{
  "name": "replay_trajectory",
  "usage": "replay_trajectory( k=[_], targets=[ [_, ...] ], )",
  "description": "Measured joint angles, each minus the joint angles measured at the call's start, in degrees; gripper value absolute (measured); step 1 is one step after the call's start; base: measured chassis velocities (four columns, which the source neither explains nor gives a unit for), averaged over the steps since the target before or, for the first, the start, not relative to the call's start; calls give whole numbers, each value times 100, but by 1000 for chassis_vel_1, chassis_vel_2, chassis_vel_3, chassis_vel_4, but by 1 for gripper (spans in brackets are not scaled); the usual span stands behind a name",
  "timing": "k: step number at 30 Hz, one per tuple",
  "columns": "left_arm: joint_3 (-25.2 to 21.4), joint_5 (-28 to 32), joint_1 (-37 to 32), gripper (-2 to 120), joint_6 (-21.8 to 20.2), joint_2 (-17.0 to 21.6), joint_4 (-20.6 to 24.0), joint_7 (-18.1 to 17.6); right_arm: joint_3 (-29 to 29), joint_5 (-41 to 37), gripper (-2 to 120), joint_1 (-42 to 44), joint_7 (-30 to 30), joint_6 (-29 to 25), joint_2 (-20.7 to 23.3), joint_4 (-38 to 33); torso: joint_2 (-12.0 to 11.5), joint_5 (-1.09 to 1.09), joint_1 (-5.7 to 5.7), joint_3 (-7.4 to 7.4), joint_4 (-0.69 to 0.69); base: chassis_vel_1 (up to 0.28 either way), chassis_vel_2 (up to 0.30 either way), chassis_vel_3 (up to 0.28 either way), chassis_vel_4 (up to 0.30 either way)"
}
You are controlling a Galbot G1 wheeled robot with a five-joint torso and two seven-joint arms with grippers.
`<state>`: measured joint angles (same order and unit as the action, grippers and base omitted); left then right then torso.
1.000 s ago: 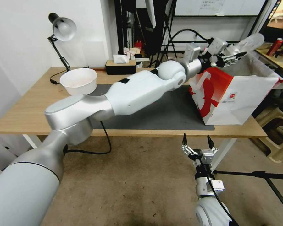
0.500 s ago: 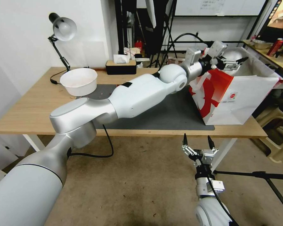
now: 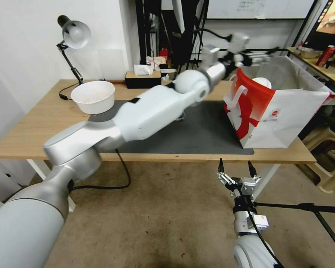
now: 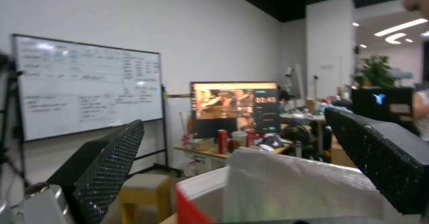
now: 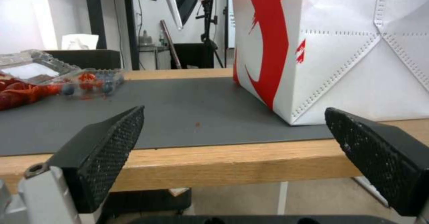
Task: Pick up the trash from the table and place it into the takeout bag.
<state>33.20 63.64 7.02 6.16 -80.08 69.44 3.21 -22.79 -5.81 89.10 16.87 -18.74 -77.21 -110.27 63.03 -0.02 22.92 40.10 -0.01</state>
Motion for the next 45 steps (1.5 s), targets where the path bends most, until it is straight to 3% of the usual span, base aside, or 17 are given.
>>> replay_trajectory(
  k=[14,20,26,45],
  targets=[
    [-868,158,-1369,100,-247,1292,1400,-715,31,20,100,-12,9,33,-2,-8,0,1,0,0,1,0,0,0,0],
    [-1286,153,-1940,100,-262,1747,1775,-734,40,42,100,-5,9,36,-7,-11,0,1,0,0,2,0,0,0,0],
    [-2000,12,-2861,100,-306,2283,2148,-722,62,55,100,6,8,37,3,-13,0,1,0,0,0,0,0,0,0],
    [-3590,-717,-4903,100,-186,2850,2875,-572,186,84,100,-34,-13,39,40,40,0,2,0,0,2,0,0,0,0]
  ],
)
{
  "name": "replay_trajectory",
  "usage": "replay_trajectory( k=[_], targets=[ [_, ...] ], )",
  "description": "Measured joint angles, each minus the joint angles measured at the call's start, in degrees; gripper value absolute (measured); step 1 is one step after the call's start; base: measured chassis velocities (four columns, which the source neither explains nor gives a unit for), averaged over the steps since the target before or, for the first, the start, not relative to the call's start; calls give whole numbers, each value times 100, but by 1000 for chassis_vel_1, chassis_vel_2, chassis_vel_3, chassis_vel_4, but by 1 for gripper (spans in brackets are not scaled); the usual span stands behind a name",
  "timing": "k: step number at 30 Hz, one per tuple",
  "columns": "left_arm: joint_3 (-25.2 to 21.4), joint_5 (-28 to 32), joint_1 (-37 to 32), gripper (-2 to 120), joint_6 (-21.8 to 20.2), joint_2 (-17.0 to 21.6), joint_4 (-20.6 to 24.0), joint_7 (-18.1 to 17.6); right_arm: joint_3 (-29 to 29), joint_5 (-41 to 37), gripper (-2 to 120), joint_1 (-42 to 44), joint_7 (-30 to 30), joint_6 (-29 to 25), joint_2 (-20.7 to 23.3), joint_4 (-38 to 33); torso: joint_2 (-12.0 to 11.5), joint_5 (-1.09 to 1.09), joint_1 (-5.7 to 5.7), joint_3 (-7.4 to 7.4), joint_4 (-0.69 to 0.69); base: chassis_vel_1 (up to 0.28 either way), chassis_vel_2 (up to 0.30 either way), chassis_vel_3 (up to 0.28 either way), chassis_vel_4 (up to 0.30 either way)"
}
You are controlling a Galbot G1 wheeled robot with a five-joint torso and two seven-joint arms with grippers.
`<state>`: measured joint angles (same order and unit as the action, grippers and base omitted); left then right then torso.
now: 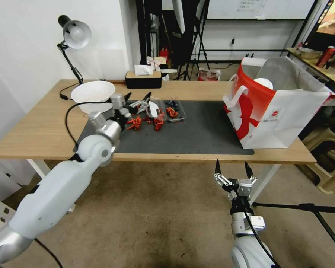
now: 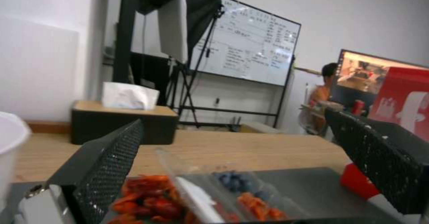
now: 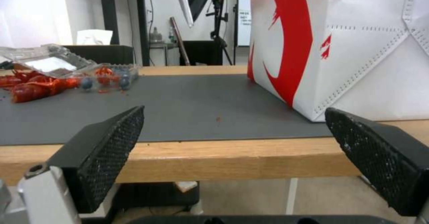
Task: Pick up the trash from the table and place it into the takeout bag.
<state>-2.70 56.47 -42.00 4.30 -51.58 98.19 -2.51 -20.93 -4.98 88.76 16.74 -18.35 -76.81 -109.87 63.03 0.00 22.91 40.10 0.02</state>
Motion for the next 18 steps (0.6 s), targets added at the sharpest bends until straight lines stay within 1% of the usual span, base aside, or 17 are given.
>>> replay_trajectory(
  k=[2,4,7,8,10,12,14,15,17,18],
  targets=[
    [-221,-178,-345,100,64,27,119,25,13,-3,100,-12,-2,0,0,17,0,0,0,0,-3,0,0,0,0],
    [-290,-248,-463,100,92,34,159,28,18,-5,100,-13,-3,-1,2,26,0,-1,0,0,-3,0,0,0,0],
    [-574,-498,-895,100,230,44,309,45,24,-11,100,-16,-7,-11,4,53,0,0,0,1,-1,0,0,0,0],
    [-574,-498,-895,100,230,44,309,45,24,-11,100,-16,-7,-11,4,53,0,0,0,1,-1,0,0,0,0],
    [-794,-630,-1153,100,268,32,410,43,32,-11,100,-16,-10,-18,2,60,0,1,0,0,-1,0,0,0,0],
    [-847,-672,-1212,100,279,26,425,44,34,-11,100,-15,-10,-20,1,62,0,1,0,0,-1,0,0,0,0],
    [-1276,-907,-1740,100,336,-65,545,114,41,-12,100,-8,-16,-41,4,80,-1,0,0,0,-1,0,0,0,0],
    [-1276,-907,-1740,100,336,-65,545,114,41,-12,100,-8,-16,-41,4,80,-1,0,0,0,-1,0,0,0,0],
    [-1469,-1020,-2004,100,385,-117,584,182,41,-12,100,-3,-17,-51,14,86,-1,1,0,0,-2,0,0,0,0],
    [-1469,-1020,-2004,100,385,-117,584,182,41,-12,100,-3,-17,-51,14,86,-1,1,0,0,-2,0,0,0,0]
  ],
)
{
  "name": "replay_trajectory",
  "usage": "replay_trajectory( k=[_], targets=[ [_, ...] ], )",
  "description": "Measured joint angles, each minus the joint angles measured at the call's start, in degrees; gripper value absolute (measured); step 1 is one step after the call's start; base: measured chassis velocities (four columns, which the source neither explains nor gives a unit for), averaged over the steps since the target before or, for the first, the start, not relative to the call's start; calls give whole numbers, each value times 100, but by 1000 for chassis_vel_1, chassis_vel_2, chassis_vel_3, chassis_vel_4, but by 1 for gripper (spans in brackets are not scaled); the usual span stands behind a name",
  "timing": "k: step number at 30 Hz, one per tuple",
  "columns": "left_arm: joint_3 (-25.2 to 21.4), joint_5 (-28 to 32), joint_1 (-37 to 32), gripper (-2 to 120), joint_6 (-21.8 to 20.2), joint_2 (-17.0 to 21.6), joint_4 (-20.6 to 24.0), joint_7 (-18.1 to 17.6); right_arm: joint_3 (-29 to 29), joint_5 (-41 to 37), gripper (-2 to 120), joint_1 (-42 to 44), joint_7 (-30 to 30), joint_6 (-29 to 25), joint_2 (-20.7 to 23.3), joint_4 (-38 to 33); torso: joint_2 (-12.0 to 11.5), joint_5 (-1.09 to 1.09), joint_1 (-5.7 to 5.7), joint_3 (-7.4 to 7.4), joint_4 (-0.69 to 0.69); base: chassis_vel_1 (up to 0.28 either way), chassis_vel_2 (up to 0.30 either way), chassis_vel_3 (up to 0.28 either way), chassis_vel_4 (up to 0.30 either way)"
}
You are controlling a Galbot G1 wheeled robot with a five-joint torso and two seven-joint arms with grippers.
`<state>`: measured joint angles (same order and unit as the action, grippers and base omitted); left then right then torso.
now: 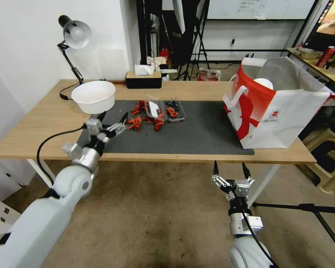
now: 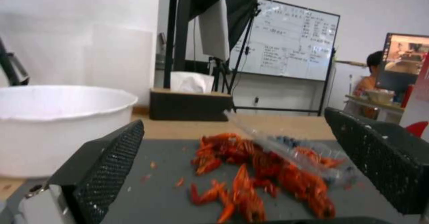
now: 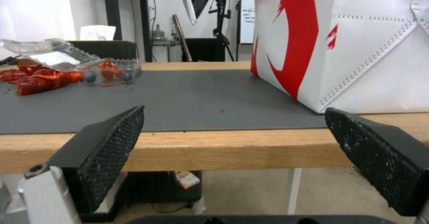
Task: Pick up the trash from the table and place it into the takeout bag.
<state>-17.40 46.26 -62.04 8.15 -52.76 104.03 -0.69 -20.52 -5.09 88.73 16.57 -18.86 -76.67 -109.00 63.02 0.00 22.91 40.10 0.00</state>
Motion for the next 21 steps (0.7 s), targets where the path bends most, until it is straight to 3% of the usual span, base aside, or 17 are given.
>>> replay_trajectory(
  k=[8,12,21],
  targets=[
    [-469,-399,-627,100,147,-200,63,217,-9,-1,100,35,-6,-34,-3,9,0,-1,0,0,1,0,0,0,0],
    [-921,-1028,-1219,100,324,-520,158,350,-18,2,100,51,-12,-50,-4,5,0,0,0,0,0,0,0,0,0],
    [-1215,-1364,-1730,100,469,-820,375,384,-28,0,100,52,-15,-59,2,-5,0,0,1,0,1,0,0,0,0]
  ],
)
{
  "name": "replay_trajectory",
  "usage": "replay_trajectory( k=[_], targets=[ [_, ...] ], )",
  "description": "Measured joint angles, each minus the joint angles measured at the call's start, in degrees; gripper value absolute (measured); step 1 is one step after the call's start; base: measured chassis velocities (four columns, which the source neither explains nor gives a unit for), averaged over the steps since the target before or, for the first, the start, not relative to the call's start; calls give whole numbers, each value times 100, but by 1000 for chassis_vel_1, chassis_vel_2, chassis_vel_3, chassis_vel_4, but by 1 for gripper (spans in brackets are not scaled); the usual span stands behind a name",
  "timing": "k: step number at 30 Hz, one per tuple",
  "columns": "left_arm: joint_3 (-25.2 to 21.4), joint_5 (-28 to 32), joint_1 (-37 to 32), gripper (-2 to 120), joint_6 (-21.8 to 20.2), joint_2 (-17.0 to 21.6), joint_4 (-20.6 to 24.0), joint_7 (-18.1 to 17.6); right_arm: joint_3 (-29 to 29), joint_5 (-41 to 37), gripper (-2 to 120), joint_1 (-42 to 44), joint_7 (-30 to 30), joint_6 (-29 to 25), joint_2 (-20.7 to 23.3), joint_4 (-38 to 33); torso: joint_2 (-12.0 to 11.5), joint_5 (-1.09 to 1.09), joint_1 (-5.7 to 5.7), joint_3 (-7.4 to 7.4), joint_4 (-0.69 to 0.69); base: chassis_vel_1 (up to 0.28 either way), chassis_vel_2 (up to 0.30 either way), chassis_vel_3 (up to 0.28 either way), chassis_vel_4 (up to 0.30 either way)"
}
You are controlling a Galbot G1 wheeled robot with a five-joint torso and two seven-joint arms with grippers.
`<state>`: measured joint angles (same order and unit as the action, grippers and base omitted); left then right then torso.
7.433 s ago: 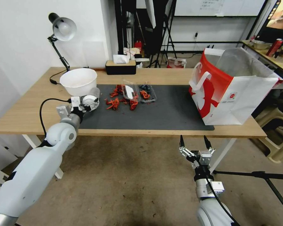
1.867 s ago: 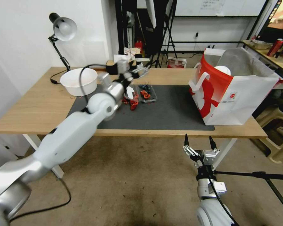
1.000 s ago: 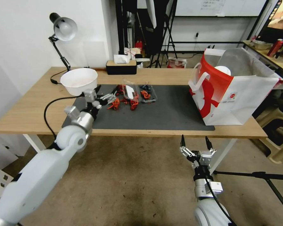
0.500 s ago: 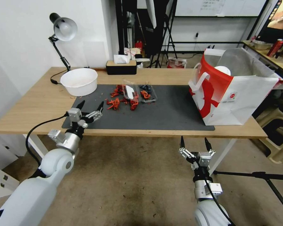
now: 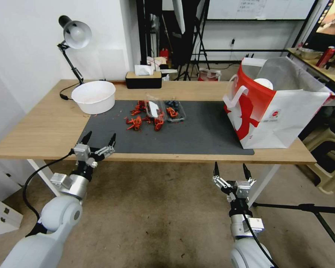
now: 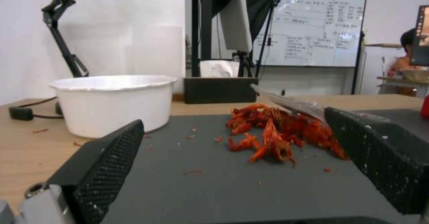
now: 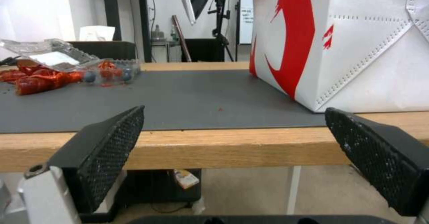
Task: Pick up the trash from the table and place it into the takeout bag.
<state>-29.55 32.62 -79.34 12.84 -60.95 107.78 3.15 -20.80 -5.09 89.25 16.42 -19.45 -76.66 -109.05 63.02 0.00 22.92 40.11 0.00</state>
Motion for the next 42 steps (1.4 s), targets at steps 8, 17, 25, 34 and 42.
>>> replay_trajectory(
  k=[8,17,25,34,42],
  targets=[
    [-129,-222,-414,100,145,-200,71,10,-13,-14,100,-10,-2,-6,2,0,0,0,0,0,0,0,0,0,0],
    [-314,-301,-839,100,391,-336,-59,86,-32,-46,100,-14,-2,-26,24,11,0,0,0,0,0,0,0,0,0],
    [-336,-327,-942,100,565,-421,-232,152,-5,-48,100,-24,-2,-28,16,19,0,0,0,0,0,0,0,0,0],
    [-332,-383,-925,100,659,-466,-332,160,-2,-12,100,-6,-34,-75,9,25,0,0,0,0,0,0,0,0,0],
    [-324,-389,-923,100,669,-470,-339,159,-4,-5,100,-2,-42,-91,7,32,0,0,0,0,0,0,0,0,0]
  ],
)
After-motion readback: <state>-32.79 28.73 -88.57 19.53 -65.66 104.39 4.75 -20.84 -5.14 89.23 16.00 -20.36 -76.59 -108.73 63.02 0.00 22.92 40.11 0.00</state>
